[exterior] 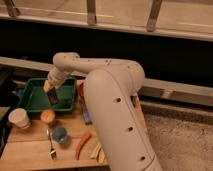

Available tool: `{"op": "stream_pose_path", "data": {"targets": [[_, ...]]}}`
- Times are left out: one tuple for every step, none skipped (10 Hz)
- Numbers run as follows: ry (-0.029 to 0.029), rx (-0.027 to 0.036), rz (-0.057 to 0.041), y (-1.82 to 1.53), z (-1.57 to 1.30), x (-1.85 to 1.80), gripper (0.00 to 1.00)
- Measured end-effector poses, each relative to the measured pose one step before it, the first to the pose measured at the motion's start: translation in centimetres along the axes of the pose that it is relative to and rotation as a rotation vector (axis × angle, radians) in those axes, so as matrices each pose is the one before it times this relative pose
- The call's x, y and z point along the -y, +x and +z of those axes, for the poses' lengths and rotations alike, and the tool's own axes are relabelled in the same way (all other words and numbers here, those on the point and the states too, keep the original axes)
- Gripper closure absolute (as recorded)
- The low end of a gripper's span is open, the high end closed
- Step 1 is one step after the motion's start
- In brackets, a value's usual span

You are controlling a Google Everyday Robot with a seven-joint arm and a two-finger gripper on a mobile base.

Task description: Wipe tray with eraser

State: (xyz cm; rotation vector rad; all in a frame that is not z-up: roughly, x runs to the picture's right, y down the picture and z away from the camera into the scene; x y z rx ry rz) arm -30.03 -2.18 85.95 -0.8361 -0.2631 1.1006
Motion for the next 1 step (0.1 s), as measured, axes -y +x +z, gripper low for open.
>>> {"op": "stream_pose_path", "data": {"targets": [[0.00626,0.00764,0.01881,-0.05,-0.368,0.792,0.94]]}}
